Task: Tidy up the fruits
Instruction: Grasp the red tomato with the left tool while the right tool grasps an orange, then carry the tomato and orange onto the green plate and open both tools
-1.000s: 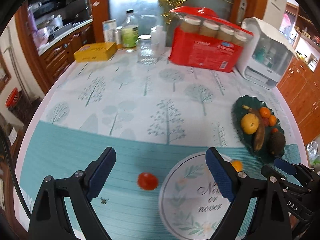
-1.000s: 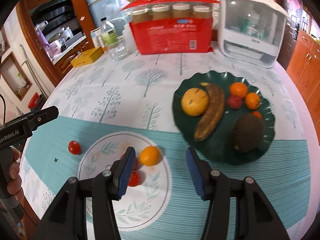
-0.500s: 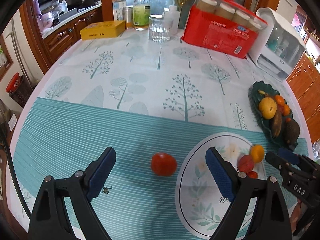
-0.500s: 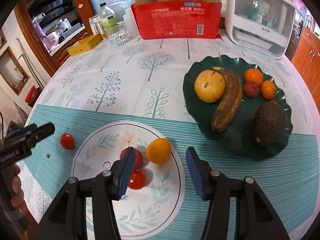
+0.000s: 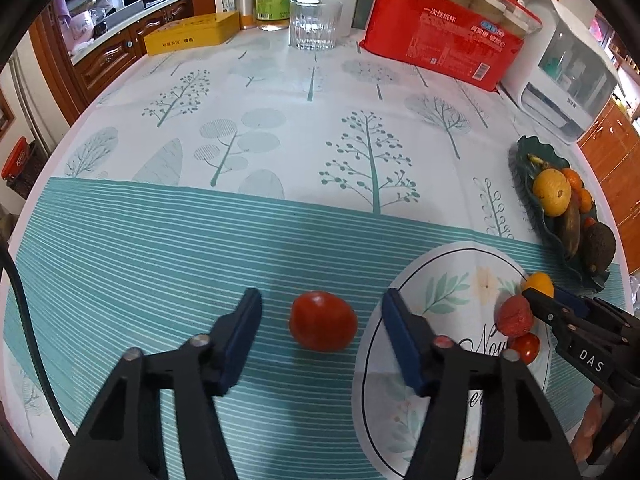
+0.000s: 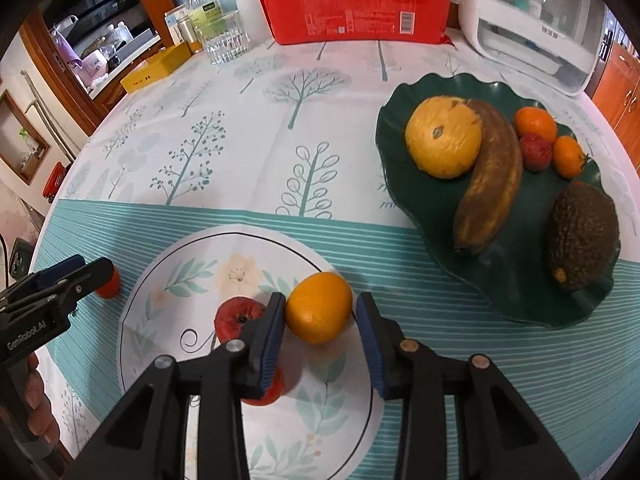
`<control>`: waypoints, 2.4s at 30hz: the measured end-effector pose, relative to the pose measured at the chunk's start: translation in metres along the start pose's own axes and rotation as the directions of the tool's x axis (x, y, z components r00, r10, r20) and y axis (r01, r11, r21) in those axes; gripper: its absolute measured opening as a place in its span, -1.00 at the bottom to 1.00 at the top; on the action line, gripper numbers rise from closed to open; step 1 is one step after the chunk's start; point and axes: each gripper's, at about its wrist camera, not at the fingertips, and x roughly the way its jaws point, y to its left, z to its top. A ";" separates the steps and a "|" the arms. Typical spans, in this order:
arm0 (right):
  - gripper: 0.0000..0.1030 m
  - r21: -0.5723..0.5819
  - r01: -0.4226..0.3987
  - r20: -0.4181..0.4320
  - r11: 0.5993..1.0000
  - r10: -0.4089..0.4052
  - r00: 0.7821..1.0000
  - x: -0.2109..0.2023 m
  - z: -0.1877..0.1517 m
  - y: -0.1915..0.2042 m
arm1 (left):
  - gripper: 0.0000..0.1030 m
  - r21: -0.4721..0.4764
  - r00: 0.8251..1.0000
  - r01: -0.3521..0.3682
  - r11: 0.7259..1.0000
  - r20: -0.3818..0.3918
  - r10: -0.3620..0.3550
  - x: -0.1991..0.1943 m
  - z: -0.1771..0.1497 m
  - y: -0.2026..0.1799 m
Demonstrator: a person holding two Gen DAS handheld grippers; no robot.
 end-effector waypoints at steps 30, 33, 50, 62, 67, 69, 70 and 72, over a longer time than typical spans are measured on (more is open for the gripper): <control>-0.38 -0.031 -0.005 0.112 0.999 0.008 0.994 -0.031 -0.011 0.004 | -0.35 0.050 0.999 0.003 0.999 0.041 -0.005 -0.027 -0.003 -0.039; -0.38 -0.029 -0.008 0.140 1.000 0.012 0.990 -0.043 -0.011 0.002 | -0.35 0.091 0.997 0.026 0.996 0.066 -0.032 -0.039 0.007 -0.056; -0.38 0.085 0.161 0.313 0.983 -0.180 0.933 -0.114 0.044 -0.091 | -0.35 0.364 0.962 0.096 0.926 0.203 -0.180 -0.072 0.107 -0.212; -0.37 0.191 0.202 0.248 0.961 -0.246 0.937 -0.090 0.078 -0.163 | -0.34 0.442 0.980 0.150 0.884 0.053 -0.192 0.001 0.138 -0.304; -0.37 0.195 0.218 0.185 0.956 -0.254 0.949 -0.063 0.074 -0.173 | -0.34 0.459 0.987 0.140 0.877 0.004 -0.159 0.031 0.135 -0.320; -0.37 0.203 0.212 0.166 0.956 -0.247 0.955 -0.055 0.073 -0.177 | -0.34 0.460 0.988 0.143 0.876 -0.010 -0.156 0.038 0.134 -0.324; -0.37 0.208 0.210 0.156 0.955 -0.244 0.957 -0.051 0.072 -0.179 | -0.34 0.463 0.988 0.141 0.875 -0.015 -0.152 0.041 0.133 -0.326; -0.37 0.210 0.208 0.140 0.955 -0.240 0.961 -0.044 0.071 -0.180 | -0.34 0.467 0.989 0.139 0.873 -0.023 -0.145 0.046 0.131 -0.328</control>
